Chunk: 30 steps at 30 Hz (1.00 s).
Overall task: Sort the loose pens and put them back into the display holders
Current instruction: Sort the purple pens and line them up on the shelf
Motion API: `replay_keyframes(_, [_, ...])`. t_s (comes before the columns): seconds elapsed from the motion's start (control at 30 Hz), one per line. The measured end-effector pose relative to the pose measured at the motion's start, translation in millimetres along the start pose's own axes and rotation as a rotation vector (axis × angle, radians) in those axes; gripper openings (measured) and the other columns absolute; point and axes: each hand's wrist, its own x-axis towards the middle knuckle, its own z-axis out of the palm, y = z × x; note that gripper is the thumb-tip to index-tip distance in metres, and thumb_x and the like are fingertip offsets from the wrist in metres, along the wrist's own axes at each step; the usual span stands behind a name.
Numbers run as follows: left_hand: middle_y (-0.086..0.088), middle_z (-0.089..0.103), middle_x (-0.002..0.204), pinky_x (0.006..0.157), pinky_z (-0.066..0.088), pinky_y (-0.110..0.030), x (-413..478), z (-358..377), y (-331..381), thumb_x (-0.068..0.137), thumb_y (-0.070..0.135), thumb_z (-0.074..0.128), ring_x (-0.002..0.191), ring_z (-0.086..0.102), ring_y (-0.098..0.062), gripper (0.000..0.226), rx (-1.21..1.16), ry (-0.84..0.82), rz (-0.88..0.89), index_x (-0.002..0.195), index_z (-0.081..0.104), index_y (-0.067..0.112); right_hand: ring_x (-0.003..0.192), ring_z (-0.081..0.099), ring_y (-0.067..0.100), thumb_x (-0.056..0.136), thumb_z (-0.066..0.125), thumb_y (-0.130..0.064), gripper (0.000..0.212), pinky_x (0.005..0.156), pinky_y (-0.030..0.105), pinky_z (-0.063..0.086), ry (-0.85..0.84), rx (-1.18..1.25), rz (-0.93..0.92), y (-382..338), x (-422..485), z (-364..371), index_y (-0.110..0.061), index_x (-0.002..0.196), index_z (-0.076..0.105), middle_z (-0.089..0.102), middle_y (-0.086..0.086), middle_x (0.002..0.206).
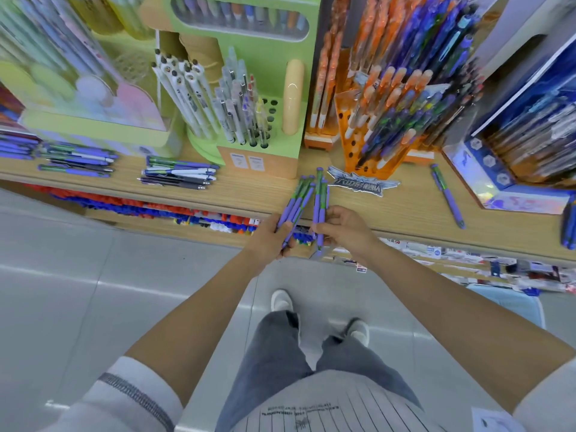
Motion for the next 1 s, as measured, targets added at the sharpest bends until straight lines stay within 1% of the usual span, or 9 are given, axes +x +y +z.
replay_keyframes(0.23, [-0.013, 0.05, 0.075, 0.046, 0.038, -0.015, -37.7, 63.8, -25.7, 0.104, 0.016, 0.038, 0.052, 0.043, -0.01, 0.017, -0.033, 0.134, 0.108, 0.103, 0.046, 0.002, 0.07, 0.064, 0.025, 0.085, 0.067, 0.003, 0.028, 0.059, 0.026, 0.054, -0.103, -0.097, -0.081, 30.5, -31.8, -53.8, 0.006, 0.11, 0.056, 0.068, 0.018, 0.087])
replay_keyframes(0.37, [-0.014, 0.049, 0.071, 0.05, 0.038, -0.023, -50.0, 119.0, -33.7, 0.104, 0.015, 0.037, 0.052, 0.04, -0.015, 0.016, -0.014, 0.174, 0.191, 0.092, 0.042, 0.005, 0.071, 0.064, 0.025, 0.085, 0.068, 0.0, 0.029, 0.059, 0.024, 0.053, -0.155, -0.104, -0.106, 52.2, -54.0, -101.3, -0.005, 0.112, 0.058, 0.067, 0.015, 0.085])
replay_keyframes(0.47, [-0.013, 0.049, 0.07, 0.053, 0.038, -0.029, -52.3, 162.9, -29.3, 0.104, 0.017, 0.037, 0.052, 0.04, -0.016, 0.017, -0.004, 0.177, 0.231, 0.092, 0.042, 0.005, 0.068, 0.064, 0.021, 0.084, 0.071, -0.002, 0.027, 0.06, 0.026, 0.054, -0.102, -0.103, -0.107, 63.8, -70.5, -143.7, -0.011, 0.106, 0.059, 0.067, 0.013, 0.085])
replay_keyframes(0.53, [-0.007, 0.048, 0.066, 0.052, 0.037, -0.027, -51.3, 187.3, -20.6, 0.104, 0.017, 0.037, 0.049, 0.04, -0.011, 0.018, -0.015, 0.141, 0.255, 0.092, 0.042, 0.005, 0.063, 0.065, 0.016, 0.083, 0.07, 0.001, 0.022, 0.057, 0.025, 0.054, -0.059, -0.088, -0.117, 67.3, -77.4, -169.6, -0.008, 0.099, 0.058, 0.067, 0.012, 0.08])
replay_keyframes(0.63, [-0.005, 0.049, 0.065, 0.053, 0.036, -0.03, -40.8, 220.1, -1.3, 0.104, 0.019, 0.038, 0.051, 0.04, -0.015, 0.021, 0.015, 0.069, 0.27, 0.092, 0.044, 0.002, 0.054, 0.065, 0.009, 0.083, 0.067, 0.007, 0.023, 0.051, 0.021, 0.052, 0.036, -0.052, -0.115, 67.6, -84.0, -207.5, -0.001, 0.101, 0.056, 0.065, 0.012, 0.075])
replay_keyframes(0.73, [-0.005, 0.049, 0.066, 0.052, 0.037, -0.028, -22.9, 239.7, 21.1, 0.103, 0.018, 0.039, 0.054, 0.042, -0.017, 0.021, -0.011, 0.026, 0.235, 0.084, 0.043, 0.01, 0.053, 0.063, 0.012, 0.083, 0.066, 0.008, 0.023, 0.052, 0.024, 0.053, 0.1, -0.055, -0.088, 63.5, -79.4, -233.6, 0.0, 0.102, 0.056, 0.065, 0.012, 0.073])
replay_keyframes(0.8, [-0.004, 0.048, 0.066, 0.051, 0.036, -0.026, -7.1, 249.1, 37.7, 0.104, 0.017, 0.039, 0.053, 0.042, -0.014, 0.02, -0.034, 0.009, 0.216, 0.085, 0.042, 0.014, 0.05, 0.061, 0.009, 0.084, 0.065, 0.008, 0.02, 0.05, 0.022, 0.051, 0.124, -0.067, -0.084, 58.9, -71.2, -246.3, 0.0, 0.1, 0.056, 0.064, 0.015, 0.073])
replay_keyframes(0.87, [-0.004, 0.048, 0.066, 0.049, 0.037, -0.023, 9.9, 253.7, 49.6, 0.103, 0.017, 0.039, 0.049, 0.041, -0.011, 0.017, -0.013, 0.028, 0.218, 0.088, 0.043, 0.012, 0.048, 0.06, 0.007, 0.084, 0.064, 0.008, 0.019, 0.048, 0.02, 0.048, 0.151, -0.078, -0.088, 54.2, -60.6, -253.5, 0.0, 0.1, 0.057, 0.063, 0.015, 0.073])
replay_keyframes(1.0, [-0.004, 0.053, 0.064, 0.052, 0.04, -0.029, 41.9, 255.4, 64.4, 0.101, 0.019, 0.045, 0.05, 0.045, -0.016, 0.016, 0.069, 0.1, 0.2, 0.092, 0.046, 0.006, 0.058, 0.062, 0.013, 0.085, 0.065, 0.006, 0.023, 0.058, 0.025, 0.054, 0.199, -0.096, -0.064, 42.2, -36.7, -260.7, 0.003, 0.107, 0.059, 0.063, 0.01, 0.074])
